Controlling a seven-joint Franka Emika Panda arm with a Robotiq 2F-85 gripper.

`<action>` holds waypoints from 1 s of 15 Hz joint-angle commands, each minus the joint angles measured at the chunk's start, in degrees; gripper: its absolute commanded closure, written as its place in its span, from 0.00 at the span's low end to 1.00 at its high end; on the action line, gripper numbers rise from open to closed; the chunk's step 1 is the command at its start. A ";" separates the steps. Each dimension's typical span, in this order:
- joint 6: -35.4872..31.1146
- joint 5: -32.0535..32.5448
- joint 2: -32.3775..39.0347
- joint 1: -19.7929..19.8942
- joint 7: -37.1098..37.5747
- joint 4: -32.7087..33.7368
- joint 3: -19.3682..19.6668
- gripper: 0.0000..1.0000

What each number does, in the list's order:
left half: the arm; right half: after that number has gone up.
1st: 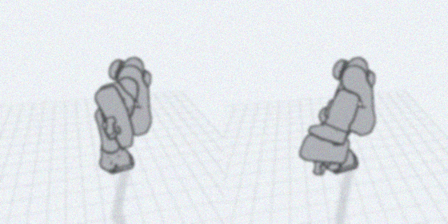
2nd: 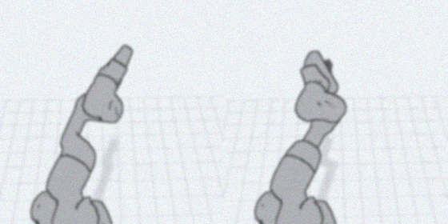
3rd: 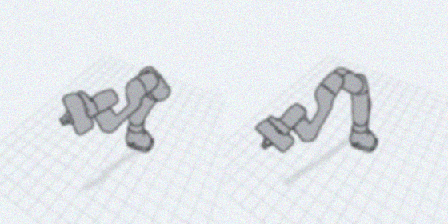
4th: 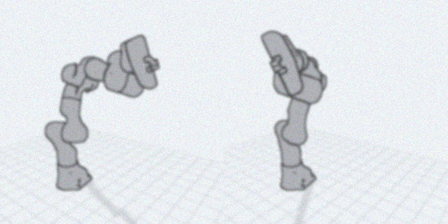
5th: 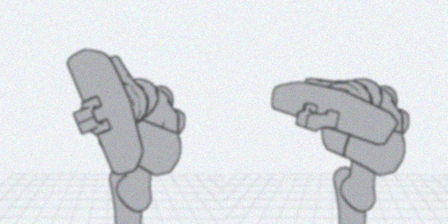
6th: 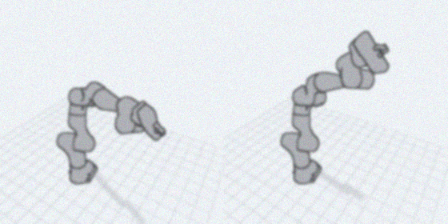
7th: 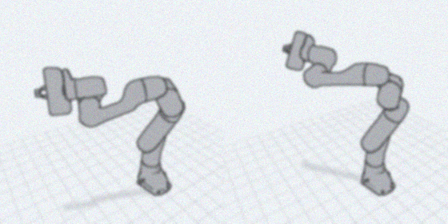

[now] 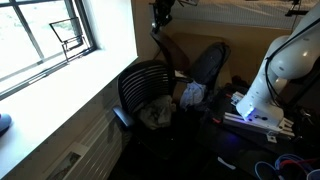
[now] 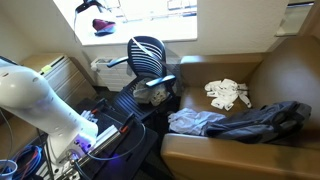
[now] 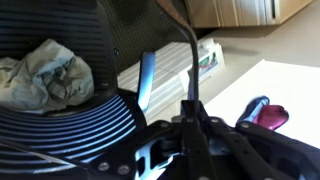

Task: Put the belt on the backrest of the black chair

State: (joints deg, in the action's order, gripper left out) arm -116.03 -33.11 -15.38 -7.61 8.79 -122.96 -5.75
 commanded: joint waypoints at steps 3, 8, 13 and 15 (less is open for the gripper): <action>-7.93 -0.57 0.64 7.06 -3.11 2.36 8.72 0.99; -20.26 -10.53 7.00 8.61 -3.07 7.08 12.90 0.99; -32.58 -36.03 18.73 -1.59 -17.75 15.59 11.09 0.99; -29.96 -42.14 23.02 -3.54 -25.03 19.25 8.99 0.99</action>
State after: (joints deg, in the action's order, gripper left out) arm -148.16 -67.86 1.11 -9.39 -7.88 -110.74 5.26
